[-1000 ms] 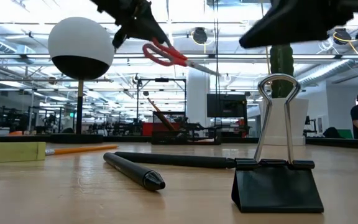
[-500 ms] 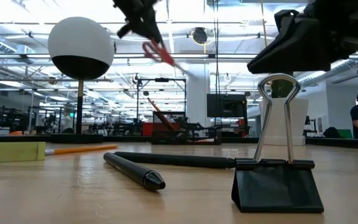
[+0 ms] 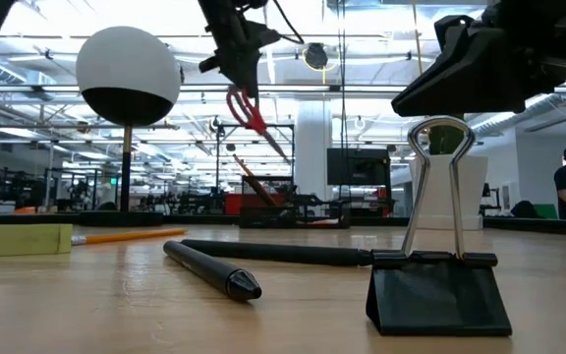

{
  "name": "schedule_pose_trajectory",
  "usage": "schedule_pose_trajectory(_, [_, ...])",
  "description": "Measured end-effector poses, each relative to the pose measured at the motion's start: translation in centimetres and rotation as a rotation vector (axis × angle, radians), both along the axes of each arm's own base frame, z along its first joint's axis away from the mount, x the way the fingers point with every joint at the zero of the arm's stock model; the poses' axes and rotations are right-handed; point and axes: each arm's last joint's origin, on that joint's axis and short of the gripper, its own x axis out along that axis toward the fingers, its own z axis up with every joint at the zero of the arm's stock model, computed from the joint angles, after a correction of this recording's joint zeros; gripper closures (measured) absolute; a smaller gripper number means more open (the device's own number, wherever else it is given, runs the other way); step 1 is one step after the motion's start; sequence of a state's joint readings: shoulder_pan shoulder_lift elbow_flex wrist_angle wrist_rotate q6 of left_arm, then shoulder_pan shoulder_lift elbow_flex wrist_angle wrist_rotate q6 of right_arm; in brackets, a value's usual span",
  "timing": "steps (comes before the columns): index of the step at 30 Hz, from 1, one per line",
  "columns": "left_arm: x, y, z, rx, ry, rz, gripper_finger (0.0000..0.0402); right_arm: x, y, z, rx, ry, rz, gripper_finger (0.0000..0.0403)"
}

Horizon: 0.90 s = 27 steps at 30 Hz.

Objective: Pick and place office supplies into organizer
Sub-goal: Put the scissors into the desk organizer

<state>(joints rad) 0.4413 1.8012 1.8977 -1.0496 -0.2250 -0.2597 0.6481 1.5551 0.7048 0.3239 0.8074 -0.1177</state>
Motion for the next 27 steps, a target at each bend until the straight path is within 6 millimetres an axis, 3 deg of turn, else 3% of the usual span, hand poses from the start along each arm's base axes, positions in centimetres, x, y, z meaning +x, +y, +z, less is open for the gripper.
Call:
schedule_pose_trajectory(11, [1.0,1.1,0.8,0.016,0.116,-0.013,0.0368,0.0,0.0,0.0,0.001,0.0,0.0,0.0369])
schedule_pose_trajectory(22, [1.5,3.7,-2.2,-0.043,0.26,-0.067,0.0365,0.0,0.0,0.0,0.0,-0.001,-0.002,0.0369])
schedule_pose_trajectory(27, [1.9,4.1,-2.5,0.021,0.298,-0.15,0.0356,0.1,-0.2,0.0,0.0,0.0,-0.007,0.0369])
